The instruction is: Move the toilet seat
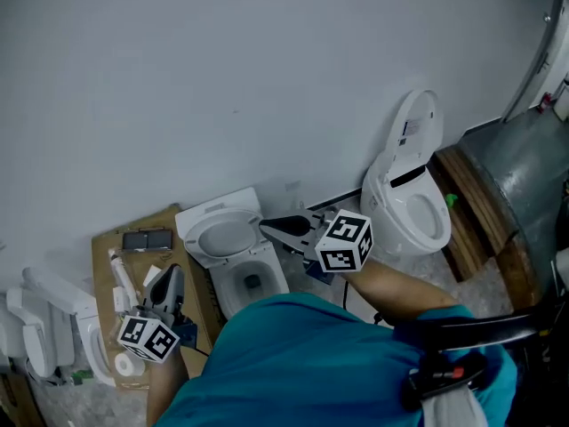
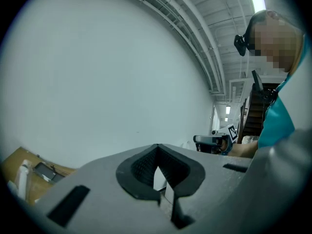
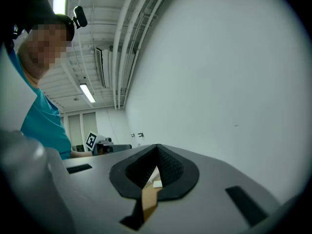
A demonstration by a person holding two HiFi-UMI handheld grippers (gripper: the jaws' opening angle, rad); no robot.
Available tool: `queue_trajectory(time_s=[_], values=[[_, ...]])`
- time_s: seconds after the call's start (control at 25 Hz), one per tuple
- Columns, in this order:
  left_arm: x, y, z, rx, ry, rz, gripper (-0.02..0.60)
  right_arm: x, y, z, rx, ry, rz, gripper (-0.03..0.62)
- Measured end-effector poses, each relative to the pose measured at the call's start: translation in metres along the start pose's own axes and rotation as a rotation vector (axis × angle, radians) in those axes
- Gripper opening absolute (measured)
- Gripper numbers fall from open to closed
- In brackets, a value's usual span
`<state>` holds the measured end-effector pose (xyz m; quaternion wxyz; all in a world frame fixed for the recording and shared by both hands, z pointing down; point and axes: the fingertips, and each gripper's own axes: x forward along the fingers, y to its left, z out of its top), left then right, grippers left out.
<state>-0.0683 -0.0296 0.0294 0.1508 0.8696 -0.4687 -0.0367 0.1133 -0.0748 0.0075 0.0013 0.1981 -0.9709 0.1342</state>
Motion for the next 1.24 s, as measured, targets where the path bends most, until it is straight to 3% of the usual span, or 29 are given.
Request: queue_trajectory(time_s=[0.4,1.24], values=[[-0.01,0.019,0.016,0.002,-0.011,0.05,-0.008,0.009,-0.001,0.014,-0.036,0.015,-0.008,-0.002],[0.013,0.022,0.002,-0.027,0.021,0.018,-0.008,0.018,-0.019,0.004,-0.045,0.055,-0.001,-0.002]])
